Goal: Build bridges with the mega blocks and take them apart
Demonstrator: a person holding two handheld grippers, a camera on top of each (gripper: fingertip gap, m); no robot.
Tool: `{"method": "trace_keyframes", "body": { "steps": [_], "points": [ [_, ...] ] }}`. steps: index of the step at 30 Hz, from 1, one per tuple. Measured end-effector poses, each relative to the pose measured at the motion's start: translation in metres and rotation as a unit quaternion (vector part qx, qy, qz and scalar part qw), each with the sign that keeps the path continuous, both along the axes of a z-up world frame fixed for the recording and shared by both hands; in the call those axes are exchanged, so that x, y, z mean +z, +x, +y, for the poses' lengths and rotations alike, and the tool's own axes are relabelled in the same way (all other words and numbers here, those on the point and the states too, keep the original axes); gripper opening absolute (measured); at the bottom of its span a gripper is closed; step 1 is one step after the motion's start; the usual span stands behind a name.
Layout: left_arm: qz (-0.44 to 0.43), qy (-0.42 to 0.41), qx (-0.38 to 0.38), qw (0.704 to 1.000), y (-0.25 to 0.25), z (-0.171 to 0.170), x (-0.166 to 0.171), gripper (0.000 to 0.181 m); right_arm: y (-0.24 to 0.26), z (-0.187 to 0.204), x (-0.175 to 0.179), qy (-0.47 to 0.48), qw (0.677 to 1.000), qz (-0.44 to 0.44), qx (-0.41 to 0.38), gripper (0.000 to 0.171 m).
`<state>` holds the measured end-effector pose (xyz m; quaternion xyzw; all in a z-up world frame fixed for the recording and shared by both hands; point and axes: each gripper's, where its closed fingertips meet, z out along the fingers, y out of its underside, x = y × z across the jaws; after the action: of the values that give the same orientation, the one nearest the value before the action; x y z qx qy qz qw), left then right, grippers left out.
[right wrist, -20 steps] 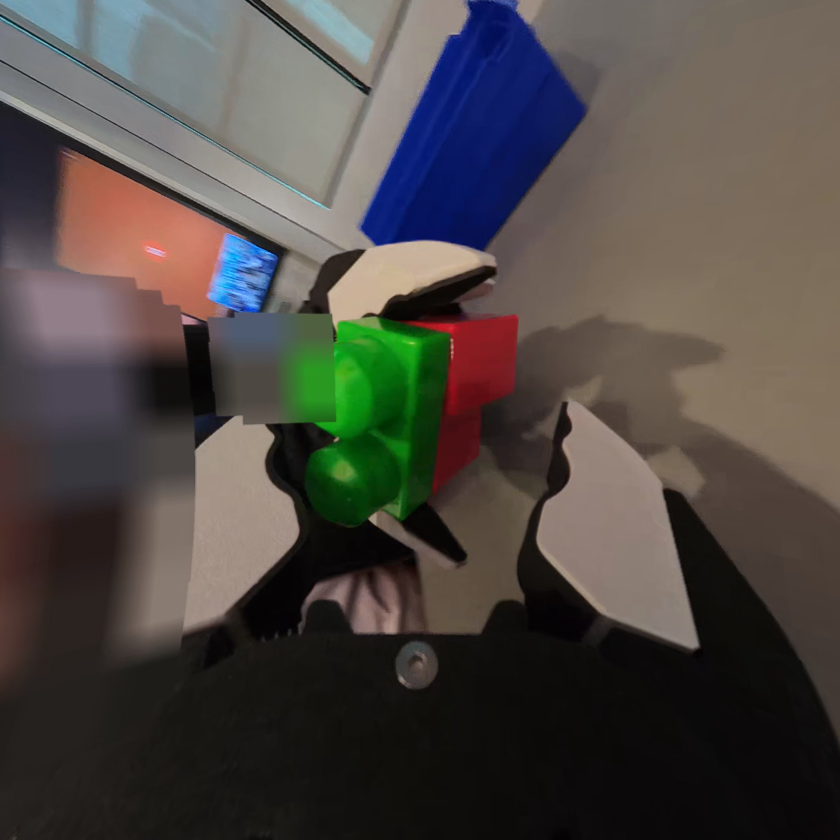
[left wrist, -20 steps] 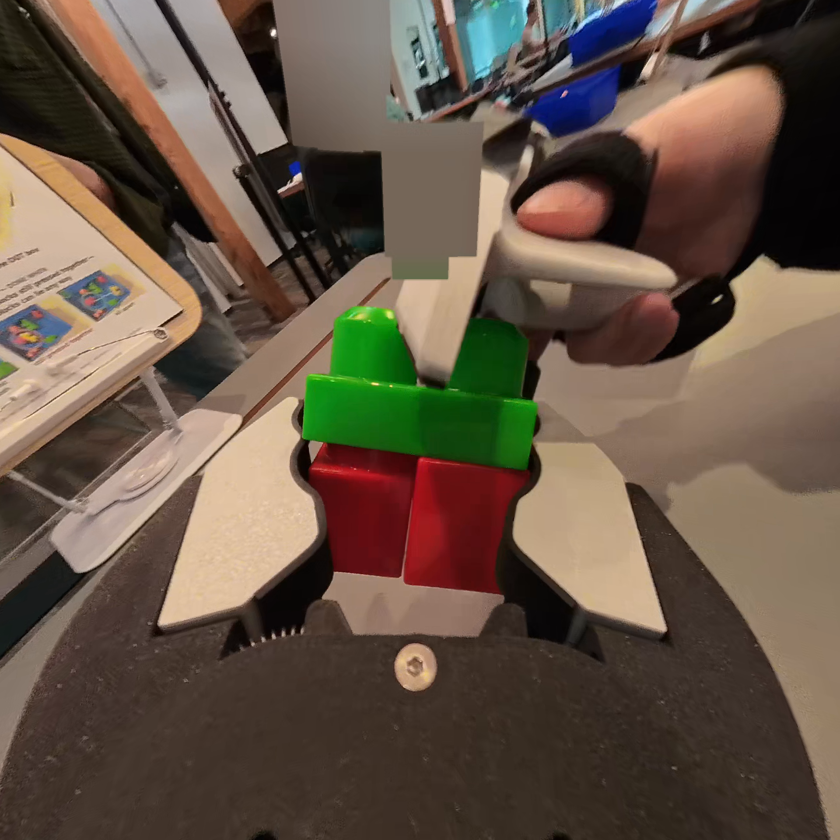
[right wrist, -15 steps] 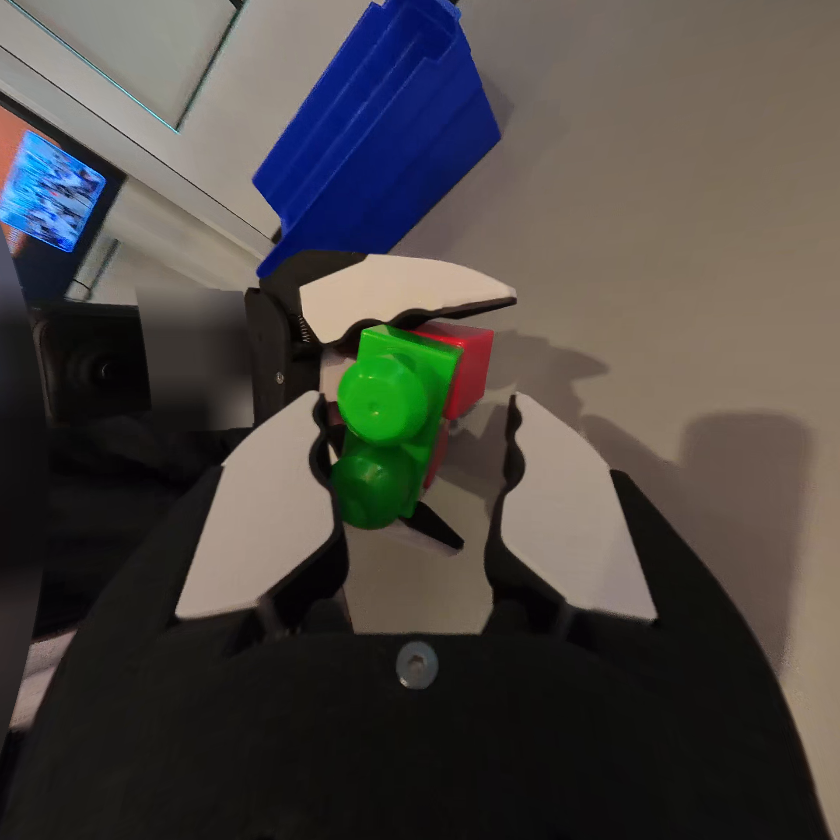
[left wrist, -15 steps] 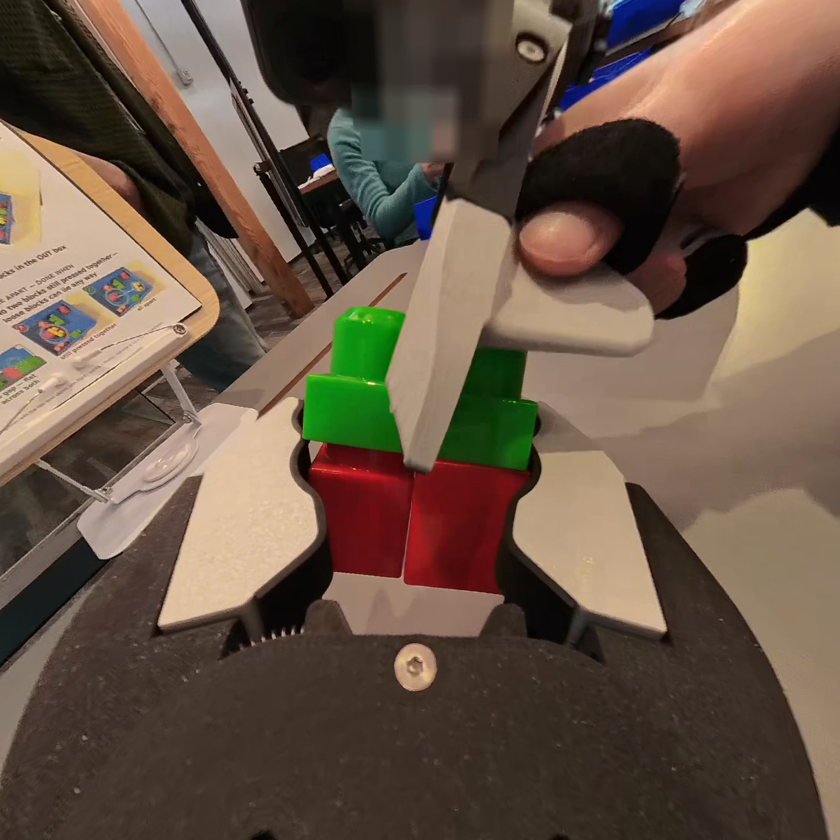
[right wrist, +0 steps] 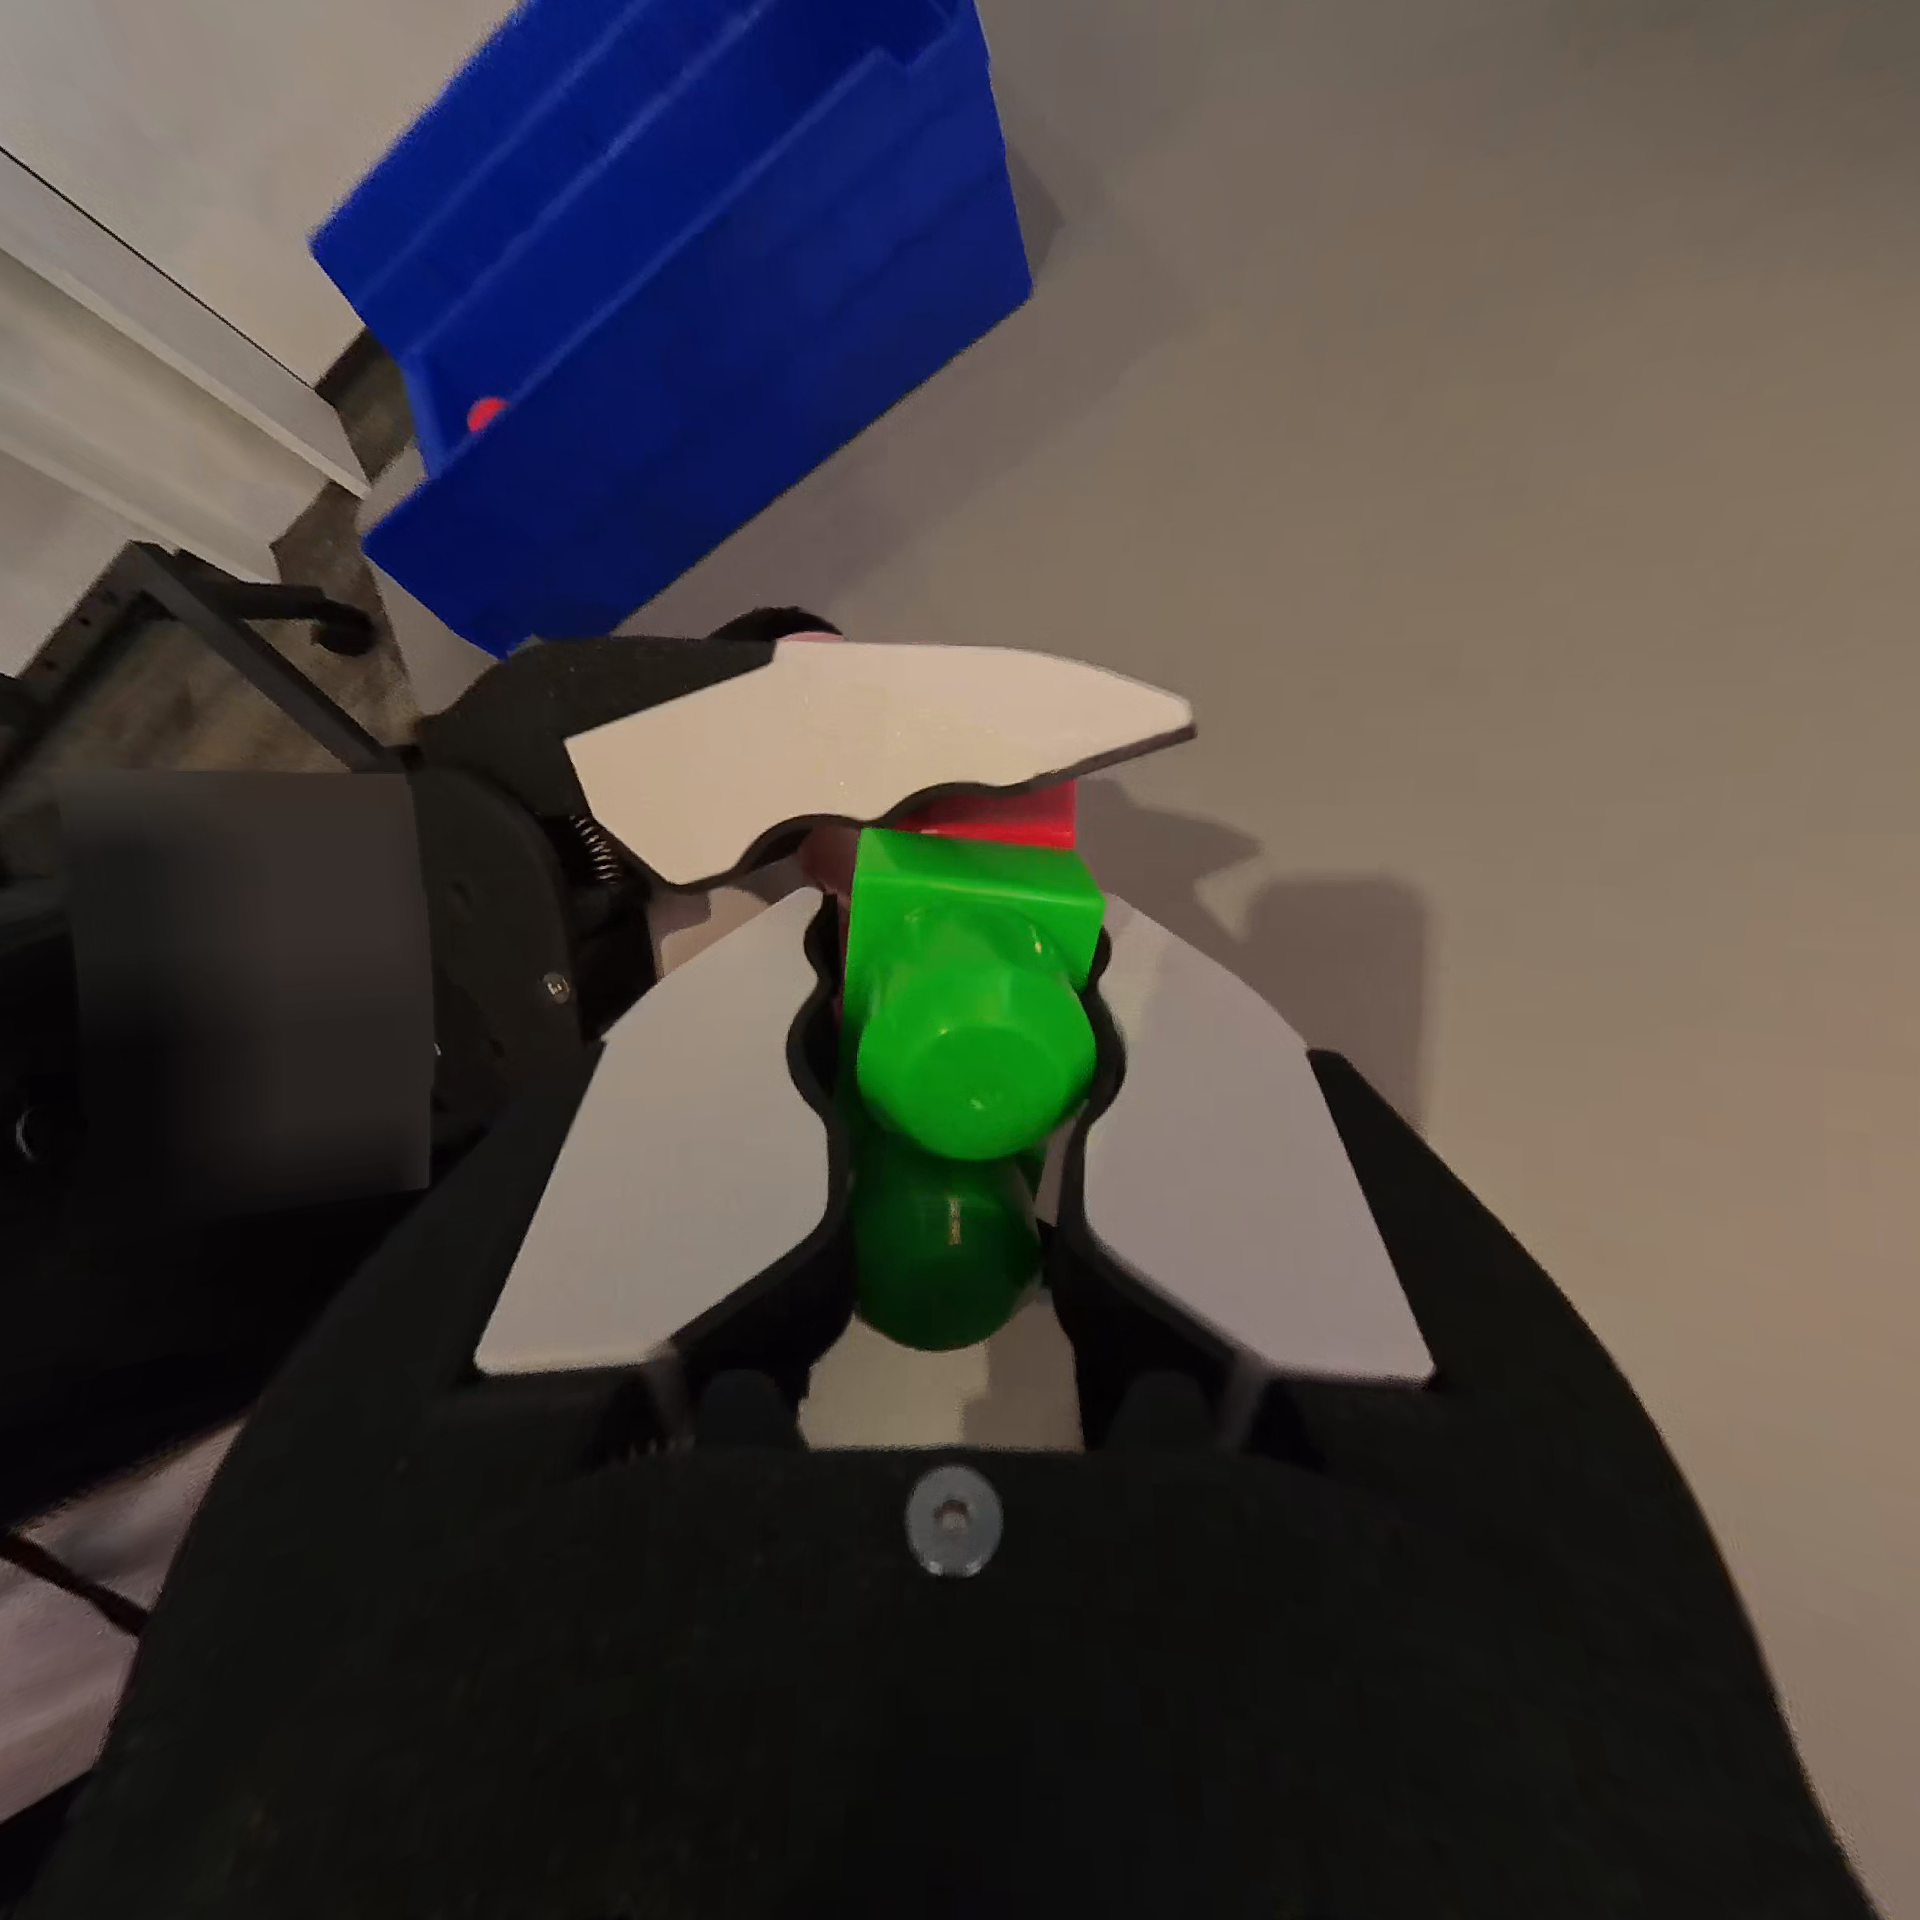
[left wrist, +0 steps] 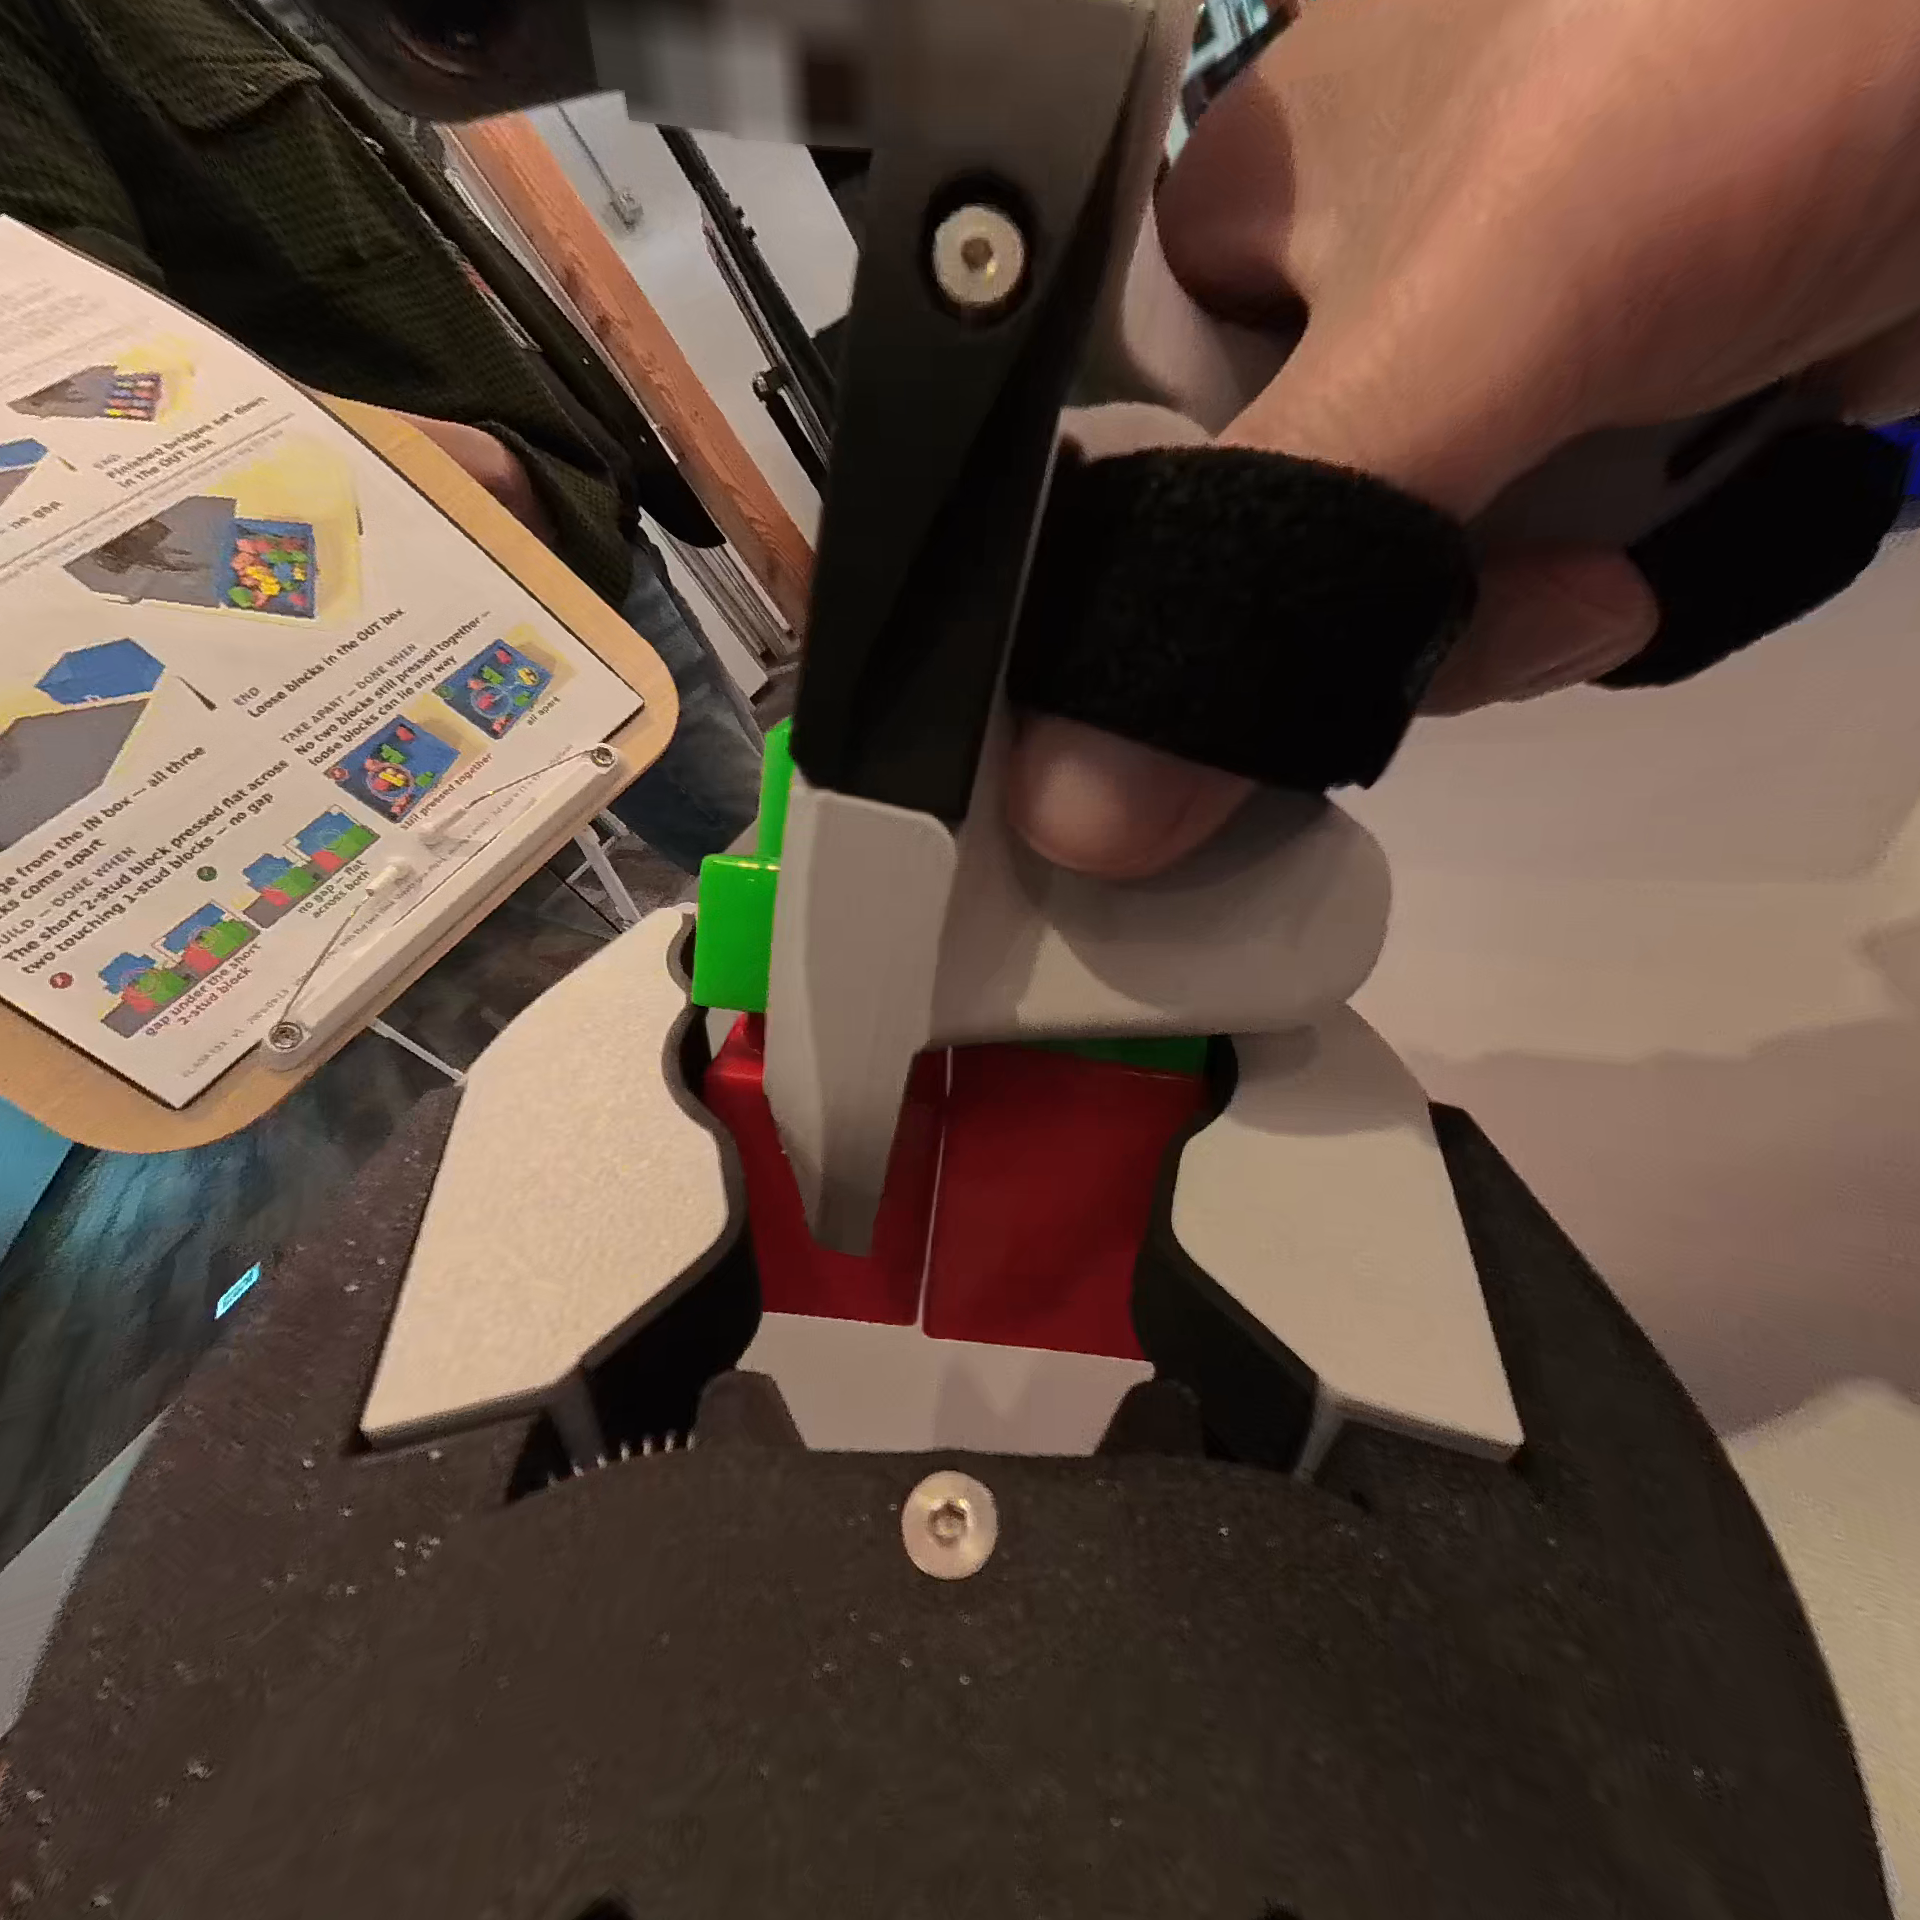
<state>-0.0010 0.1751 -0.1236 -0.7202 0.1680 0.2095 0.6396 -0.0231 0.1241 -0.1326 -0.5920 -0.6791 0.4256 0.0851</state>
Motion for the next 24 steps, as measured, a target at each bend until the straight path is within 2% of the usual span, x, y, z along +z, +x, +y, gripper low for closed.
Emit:
{"method": "trace_keyframes", "body": {
  "steps": [15,20,24],
  "points": [
    [0.067,0.022,0.037,0.997,-0.0036,0.0009,0.0020,0.090,-0.0005,-0.0003,-0.0007,0.037,0.999,0.013,0.005,0.041],
    [0.085,0.039,0.038,0.995,-0.0019,-0.0011,0.0054,0.092,-0.0007,-0.0011,0.0008,-0.028,1.000,0.010,-0.001,0.041],
    [0.079,0.021,0.041,0.996,-0.0018,0.0009,-0.0012,0.094,0.0005,0.0041,-0.0039,-0.070,0.997,0.001,-0.014,0.041]
  ]
}}
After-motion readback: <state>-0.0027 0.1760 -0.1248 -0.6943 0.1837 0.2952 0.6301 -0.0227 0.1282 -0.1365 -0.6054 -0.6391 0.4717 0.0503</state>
